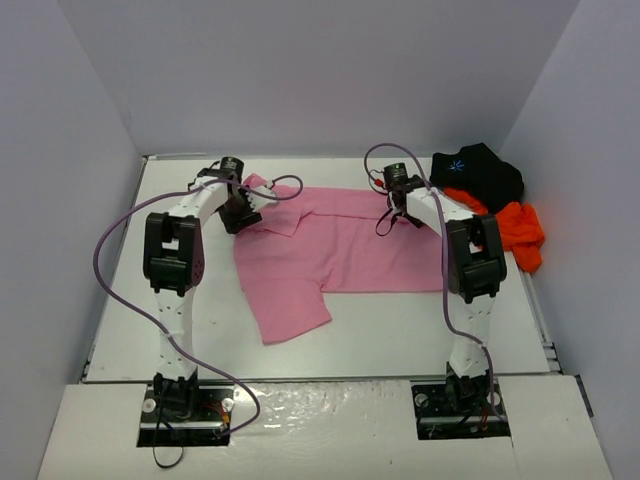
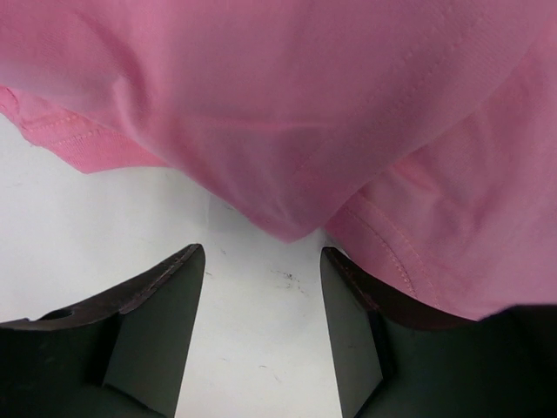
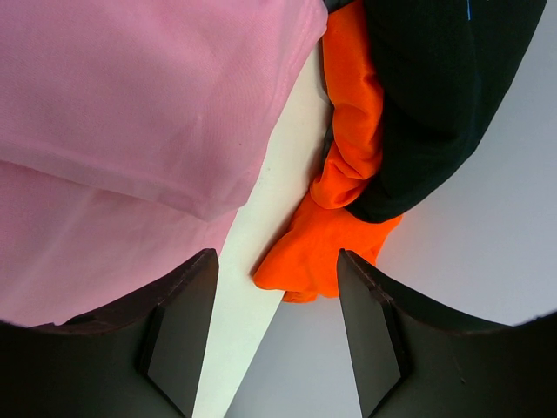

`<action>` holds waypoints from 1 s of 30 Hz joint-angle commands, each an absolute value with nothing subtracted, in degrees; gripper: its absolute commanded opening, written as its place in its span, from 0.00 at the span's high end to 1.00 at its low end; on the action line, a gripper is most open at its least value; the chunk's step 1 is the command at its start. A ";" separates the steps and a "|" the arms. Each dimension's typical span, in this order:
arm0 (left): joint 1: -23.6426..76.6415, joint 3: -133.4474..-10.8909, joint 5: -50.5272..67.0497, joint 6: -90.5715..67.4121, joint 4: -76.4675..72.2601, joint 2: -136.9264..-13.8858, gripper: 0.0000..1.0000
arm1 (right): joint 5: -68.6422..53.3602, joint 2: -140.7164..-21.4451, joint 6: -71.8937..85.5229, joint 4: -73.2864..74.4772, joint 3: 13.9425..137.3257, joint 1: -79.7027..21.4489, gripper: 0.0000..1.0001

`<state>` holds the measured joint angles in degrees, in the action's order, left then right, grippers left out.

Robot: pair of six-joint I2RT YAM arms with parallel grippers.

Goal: Fold and stack the t-shirts

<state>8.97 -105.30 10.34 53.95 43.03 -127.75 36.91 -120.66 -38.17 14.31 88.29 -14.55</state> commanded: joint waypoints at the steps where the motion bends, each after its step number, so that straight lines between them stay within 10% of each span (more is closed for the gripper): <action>1: 9.24 -110.25 11.79 54.65 44.04 -126.82 0.48 | 40.08 -119.29 -38.41 13.37 89.38 -14.95 0.46; 12: 10.92 -108.10 11.61 55.28 43.12 -125.03 0.50 | 40.21 -119.83 -37.88 13.27 89.25 -15.53 0.46; 17: 11.41 -108.37 12.20 55.22 43.59 -126.11 0.96 | 40.41 -119.53 -37.95 13.27 88.90 -15.80 0.46; 30: 11.87 -108.81 11.85 55.38 44.21 -125.80 1.00 | 41.04 -119.14 -38.32 12.75 88.20 -15.36 0.46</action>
<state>11.68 -107.22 11.53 54.44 43.51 -128.81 37.85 -120.66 -38.15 14.20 88.15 -15.46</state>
